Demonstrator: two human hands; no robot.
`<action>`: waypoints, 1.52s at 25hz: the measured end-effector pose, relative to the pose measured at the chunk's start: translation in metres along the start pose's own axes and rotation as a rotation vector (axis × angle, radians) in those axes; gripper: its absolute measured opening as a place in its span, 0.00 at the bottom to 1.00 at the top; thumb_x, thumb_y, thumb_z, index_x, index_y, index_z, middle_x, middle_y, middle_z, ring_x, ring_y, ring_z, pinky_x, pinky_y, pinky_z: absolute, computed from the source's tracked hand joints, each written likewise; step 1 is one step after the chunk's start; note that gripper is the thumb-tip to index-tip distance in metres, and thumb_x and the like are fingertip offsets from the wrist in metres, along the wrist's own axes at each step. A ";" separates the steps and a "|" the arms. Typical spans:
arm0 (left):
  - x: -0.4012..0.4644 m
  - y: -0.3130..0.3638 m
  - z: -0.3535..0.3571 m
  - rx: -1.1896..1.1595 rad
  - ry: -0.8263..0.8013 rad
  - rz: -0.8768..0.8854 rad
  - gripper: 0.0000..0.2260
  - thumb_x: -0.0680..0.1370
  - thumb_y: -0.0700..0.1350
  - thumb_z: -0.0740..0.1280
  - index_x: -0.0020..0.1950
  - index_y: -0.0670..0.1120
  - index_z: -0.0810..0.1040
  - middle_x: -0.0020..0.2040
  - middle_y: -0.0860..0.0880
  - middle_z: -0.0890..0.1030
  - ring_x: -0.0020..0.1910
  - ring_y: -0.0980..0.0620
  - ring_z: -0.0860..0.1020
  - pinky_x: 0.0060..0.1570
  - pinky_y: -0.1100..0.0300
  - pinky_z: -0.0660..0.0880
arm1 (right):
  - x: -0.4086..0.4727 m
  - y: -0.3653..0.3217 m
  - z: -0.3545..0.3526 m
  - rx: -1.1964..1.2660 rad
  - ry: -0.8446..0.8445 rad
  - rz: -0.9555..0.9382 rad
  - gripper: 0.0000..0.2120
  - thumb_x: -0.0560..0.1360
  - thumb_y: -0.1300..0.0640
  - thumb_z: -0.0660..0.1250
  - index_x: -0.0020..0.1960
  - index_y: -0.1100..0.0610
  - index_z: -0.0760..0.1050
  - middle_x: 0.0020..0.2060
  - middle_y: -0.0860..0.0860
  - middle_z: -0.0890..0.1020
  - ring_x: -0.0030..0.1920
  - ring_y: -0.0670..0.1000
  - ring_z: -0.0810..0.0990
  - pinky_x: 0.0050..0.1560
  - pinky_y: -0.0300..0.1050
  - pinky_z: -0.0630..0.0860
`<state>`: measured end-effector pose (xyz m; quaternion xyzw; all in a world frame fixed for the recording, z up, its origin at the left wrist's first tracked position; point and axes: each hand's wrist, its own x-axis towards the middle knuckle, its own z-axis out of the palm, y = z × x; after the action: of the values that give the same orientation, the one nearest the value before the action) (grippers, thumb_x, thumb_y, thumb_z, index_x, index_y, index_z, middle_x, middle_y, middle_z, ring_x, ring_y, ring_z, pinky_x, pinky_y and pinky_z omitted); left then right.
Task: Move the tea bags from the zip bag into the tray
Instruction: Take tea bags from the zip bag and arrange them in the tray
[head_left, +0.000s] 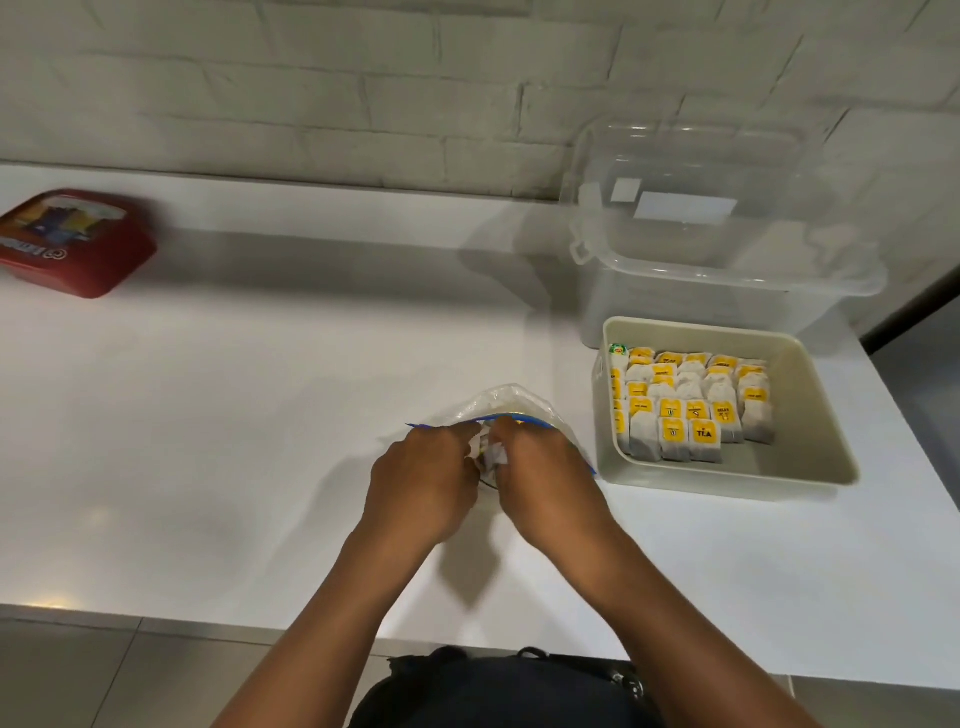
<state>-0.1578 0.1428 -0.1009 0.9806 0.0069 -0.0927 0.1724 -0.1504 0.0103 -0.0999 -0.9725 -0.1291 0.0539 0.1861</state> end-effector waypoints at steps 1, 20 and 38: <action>-0.001 -0.003 -0.001 -0.090 -0.025 0.013 0.16 0.79 0.50 0.61 0.65 0.63 0.74 0.54 0.59 0.81 0.50 0.52 0.79 0.45 0.59 0.74 | 0.000 0.005 -0.004 0.089 0.025 0.023 0.13 0.76 0.64 0.62 0.59 0.54 0.75 0.51 0.51 0.82 0.52 0.53 0.80 0.44 0.43 0.71; -0.011 -0.018 -0.004 -1.032 0.042 -0.116 0.07 0.80 0.41 0.66 0.53 0.53 0.77 0.39 0.50 0.84 0.41 0.52 0.84 0.38 0.55 0.77 | 0.031 0.034 0.033 -0.113 -0.241 0.054 0.16 0.75 0.59 0.65 0.63 0.52 0.76 0.55 0.51 0.82 0.57 0.55 0.80 0.50 0.45 0.76; -0.012 -0.023 -0.007 -0.864 0.086 -0.093 0.12 0.75 0.43 0.73 0.52 0.60 0.80 0.40 0.62 0.79 0.35 0.53 0.81 0.42 0.55 0.80 | 0.050 0.020 0.051 0.015 -0.101 0.102 0.06 0.75 0.54 0.67 0.50 0.54 0.79 0.46 0.50 0.83 0.46 0.53 0.82 0.40 0.44 0.74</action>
<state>-0.1691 0.1672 -0.1000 0.8202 0.0965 -0.0481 0.5619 -0.1059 0.0235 -0.1573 -0.9724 -0.0882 0.1133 0.1837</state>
